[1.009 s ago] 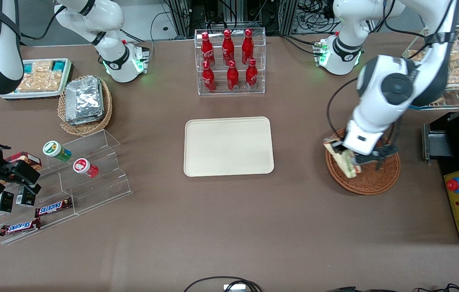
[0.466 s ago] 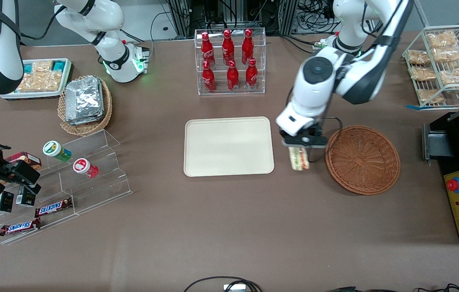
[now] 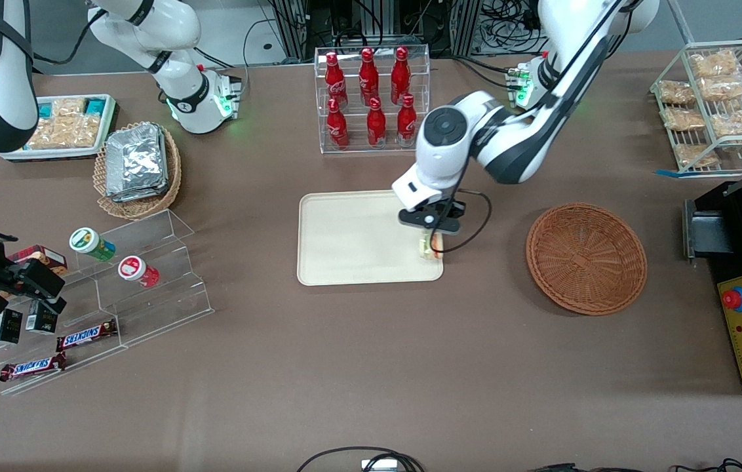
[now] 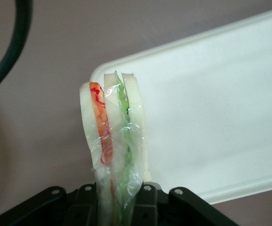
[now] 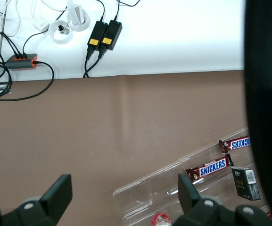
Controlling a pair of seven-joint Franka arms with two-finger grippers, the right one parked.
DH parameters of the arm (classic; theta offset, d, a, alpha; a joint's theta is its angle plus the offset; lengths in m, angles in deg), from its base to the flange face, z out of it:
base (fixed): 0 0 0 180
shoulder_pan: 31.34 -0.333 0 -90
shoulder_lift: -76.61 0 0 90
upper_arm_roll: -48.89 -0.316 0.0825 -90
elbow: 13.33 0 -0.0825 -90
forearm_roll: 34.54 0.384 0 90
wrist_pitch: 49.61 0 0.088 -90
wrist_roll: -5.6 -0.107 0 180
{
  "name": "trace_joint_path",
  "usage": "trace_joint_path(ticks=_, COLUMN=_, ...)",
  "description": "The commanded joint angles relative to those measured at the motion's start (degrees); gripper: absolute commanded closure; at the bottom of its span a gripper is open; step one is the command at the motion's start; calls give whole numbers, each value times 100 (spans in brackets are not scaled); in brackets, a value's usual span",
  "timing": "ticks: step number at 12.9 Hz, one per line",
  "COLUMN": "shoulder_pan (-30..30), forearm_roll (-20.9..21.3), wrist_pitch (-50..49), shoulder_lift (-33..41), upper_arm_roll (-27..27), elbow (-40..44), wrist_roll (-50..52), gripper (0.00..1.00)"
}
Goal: Place sandwich from basket to tray
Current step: 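Lower the sandwich onto the tray and open the left gripper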
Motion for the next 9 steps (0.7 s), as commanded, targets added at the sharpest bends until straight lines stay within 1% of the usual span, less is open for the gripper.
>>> trace_joint_path(ticks=1, shoulder_pan=275, forearm_roll=232, wrist_pitch=-25, shoulder_lift=-464, upper_arm_roll=-11, elbow=289, wrist_roll=316, gripper=100)
trace_joint_path(ticks=2, shoulder_pan=372, forearm_roll=363, wrist_pitch=-7, shoulder_lift=-613, upper_arm_roll=-20, elbow=315, wrist_roll=509, gripper=100)
trace_joint_path(ticks=3, shoulder_pan=382, forearm_roll=582, wrist_pitch=54, shoulder_lift=-814, upper_arm_roll=-20, elbow=367, wrist_roll=746, gripper=100)
trace_joint_path(ticks=5, shoulder_pan=382, forearm_roll=864, wrist_pitch=125, shoulder_lift=-1237, upper_arm_roll=-11, elbow=499, wrist_roll=1125, gripper=100)
trace_joint_path(ticks=8, shoulder_pan=443, forearm_roll=918, wrist_pitch=125, shoulder_lift=-1467, upper_arm_roll=-20, elbow=561, wrist_roll=1153, gripper=100)
trace_joint_path(ticks=9, shoulder_pan=443, forearm_roll=918, wrist_pitch=125, shoulder_lift=-1493, upper_arm_roll=-20, elbow=561, wrist_roll=1170, gripper=80)
